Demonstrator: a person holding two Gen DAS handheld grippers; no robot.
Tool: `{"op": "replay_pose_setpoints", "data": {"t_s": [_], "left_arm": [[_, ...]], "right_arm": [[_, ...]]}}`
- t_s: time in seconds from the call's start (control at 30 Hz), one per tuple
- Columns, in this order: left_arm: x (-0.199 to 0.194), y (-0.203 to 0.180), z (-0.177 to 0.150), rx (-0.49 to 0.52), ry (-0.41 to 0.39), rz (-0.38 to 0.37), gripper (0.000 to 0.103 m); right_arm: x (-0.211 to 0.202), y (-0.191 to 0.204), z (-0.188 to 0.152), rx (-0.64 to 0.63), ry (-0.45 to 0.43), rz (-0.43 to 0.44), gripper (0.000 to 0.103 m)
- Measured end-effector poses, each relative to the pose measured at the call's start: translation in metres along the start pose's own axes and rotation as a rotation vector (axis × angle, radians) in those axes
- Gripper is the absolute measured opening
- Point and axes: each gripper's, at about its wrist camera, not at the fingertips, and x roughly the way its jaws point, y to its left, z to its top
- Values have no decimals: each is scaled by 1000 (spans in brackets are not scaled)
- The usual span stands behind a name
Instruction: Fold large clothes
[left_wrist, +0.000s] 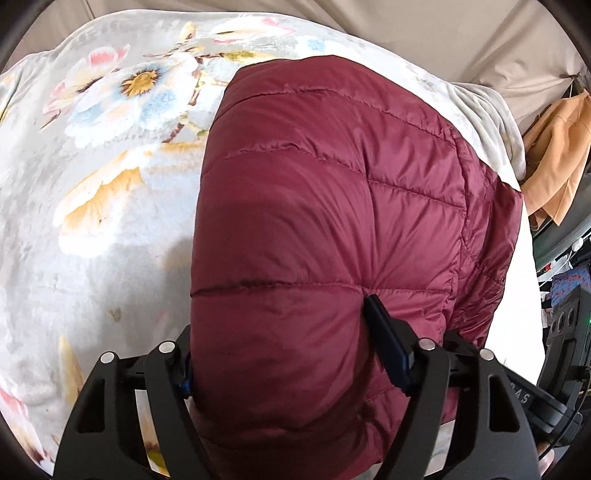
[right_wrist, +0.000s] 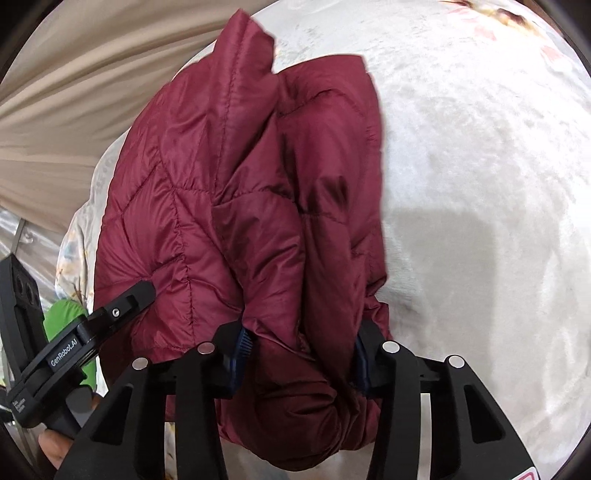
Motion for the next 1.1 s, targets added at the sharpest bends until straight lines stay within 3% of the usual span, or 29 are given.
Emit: {"op": "replay_pose_setpoints", "data": {"t_s": [0.1, 0.2, 0.27, 0.47, 0.5, 0.57, 0.63, 0.7, 0.77, 0.83, 0.87, 0.93, 1.1], "left_arm": [[-11, 4, 2, -6, -30, 44, 74], [-33, 2, 1, 48, -111, 120, 73], [-42, -2, 2, 79, -135, 157, 73], [-50, -10, 5, 130, -151, 192, 73], [-50, -10, 4, 132, -147, 196, 73], [-50, -10, 3, 137, -140, 200, 73], [-50, -11, 2, 139, -139, 208, 73], [-44, -9, 1, 145, -125, 220, 73], [-36, -7, -1, 142, -106, 232, 73], [-22, -5, -2, 135, -68, 225, 77], [-16, -3, -3, 124, -53, 221, 77], [-13, -3, -5, 131, -52, 236, 77], [-23, 4, -8, 117, -49, 203, 76]], "right_arm": [[-15, -3, -1, 7, -40, -27, 48], [-40, 1, 1, -17, -112, -61, 56], [-55, 8, 9, -38, -174, -68, 57], [-44, 35, 49, -107, -195, -53, 57], [-31, 41, 56, -131, -169, -73, 43], [-25, 43, 63, -140, -132, -51, 6], [-54, 56, 64, -138, -237, 79, 5], [-75, 64, 65, -176, -314, 147, 5], [-61, 62, 68, -196, -299, 106, 5], [-7, 41, 75, -174, -134, -57, 7], [13, 29, 73, -149, -68, -63, 7], [4, 24, 70, -108, -86, -49, 8], [-61, 21, 37, -101, -188, -54, 26]]}}
